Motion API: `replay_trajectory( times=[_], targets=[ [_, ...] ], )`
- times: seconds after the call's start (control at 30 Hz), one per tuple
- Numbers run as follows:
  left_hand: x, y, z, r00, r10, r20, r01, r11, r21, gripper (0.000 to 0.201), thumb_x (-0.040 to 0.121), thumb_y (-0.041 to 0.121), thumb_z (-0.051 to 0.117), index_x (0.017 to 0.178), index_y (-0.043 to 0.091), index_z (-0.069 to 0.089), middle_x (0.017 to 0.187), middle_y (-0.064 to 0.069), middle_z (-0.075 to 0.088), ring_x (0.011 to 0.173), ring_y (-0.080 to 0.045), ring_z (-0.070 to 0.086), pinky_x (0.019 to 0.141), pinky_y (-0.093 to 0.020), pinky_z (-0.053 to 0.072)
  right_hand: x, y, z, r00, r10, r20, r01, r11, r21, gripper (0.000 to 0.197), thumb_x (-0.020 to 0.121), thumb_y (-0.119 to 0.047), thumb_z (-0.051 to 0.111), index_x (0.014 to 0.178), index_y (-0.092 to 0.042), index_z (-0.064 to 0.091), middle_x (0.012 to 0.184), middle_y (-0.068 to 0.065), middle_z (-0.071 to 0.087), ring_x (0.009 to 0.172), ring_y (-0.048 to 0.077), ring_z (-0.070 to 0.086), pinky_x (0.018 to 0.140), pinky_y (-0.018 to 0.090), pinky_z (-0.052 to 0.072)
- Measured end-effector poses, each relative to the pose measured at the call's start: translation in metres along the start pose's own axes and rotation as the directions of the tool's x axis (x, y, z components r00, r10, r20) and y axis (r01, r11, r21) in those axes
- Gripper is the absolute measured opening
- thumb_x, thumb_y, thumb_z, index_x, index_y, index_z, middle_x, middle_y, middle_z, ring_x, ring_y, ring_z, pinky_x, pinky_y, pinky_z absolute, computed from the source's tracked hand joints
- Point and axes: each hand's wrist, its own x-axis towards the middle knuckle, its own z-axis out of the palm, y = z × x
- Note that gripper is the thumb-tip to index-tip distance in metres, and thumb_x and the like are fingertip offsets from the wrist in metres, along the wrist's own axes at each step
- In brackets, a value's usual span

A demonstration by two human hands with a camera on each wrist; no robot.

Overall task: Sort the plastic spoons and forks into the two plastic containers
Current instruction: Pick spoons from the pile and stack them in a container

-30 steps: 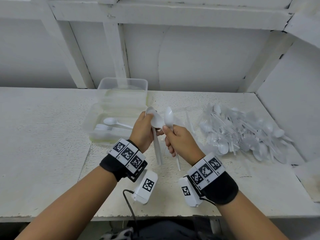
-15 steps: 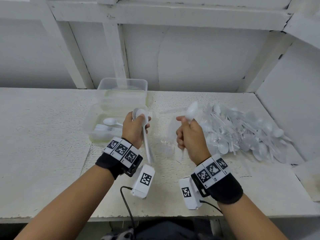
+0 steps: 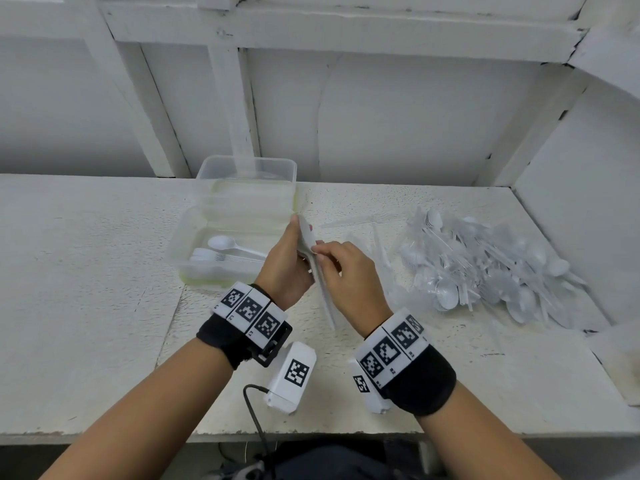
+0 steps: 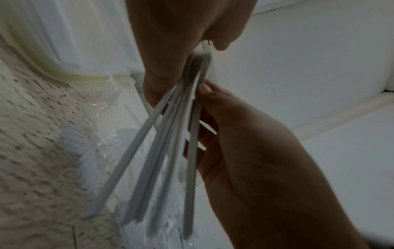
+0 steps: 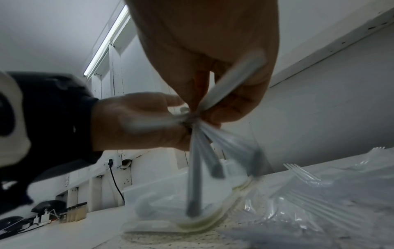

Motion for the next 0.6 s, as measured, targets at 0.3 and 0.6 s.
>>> replay_trajectory(
  times=[0.3, 0.6],
  targets=[
    [0.005, 0.003, 0.005, 0.991, -0.081, -0.111, 0.062, 0.985, -0.162, 0.052, 0.096, 0.05, 0.035, 0.134, 0.016, 0.043, 0.089, -0.003, 0.05, 0.089, -0.016, 0.055, 0.054, -0.03, 0.054, -0.001, 0.002, 0.002, 0.998, 0.023, 0.056, -0.026, 0.998, 0.052, 0.033, 0.093, -0.028, 0.055, 0.125, -0.021, 0.059, 0.099, 0.0, 0.043, 0.085, 0.01, 0.052, 0.078, 0.014, 0.044],
    [0.006, 0.011, 0.003, 0.999, -0.048, 0.016, 0.044, 0.984, 0.171, 0.055, 0.099, 0.051, 0.018, 0.116, 0.013, 0.054, 0.104, -0.013, 0.064, 0.091, -0.022, 0.063, 0.08, -0.037, 0.05, 0.004, 0.01, -0.013, 0.96, 0.108, 0.258, -0.167, 0.961, 0.22, 0.038, 0.097, -0.015, 0.047, 0.133, -0.027, 0.049, 0.103, -0.013, 0.06, 0.061, -0.001, 0.061, 0.064, 0.006, 0.046]
  ],
)
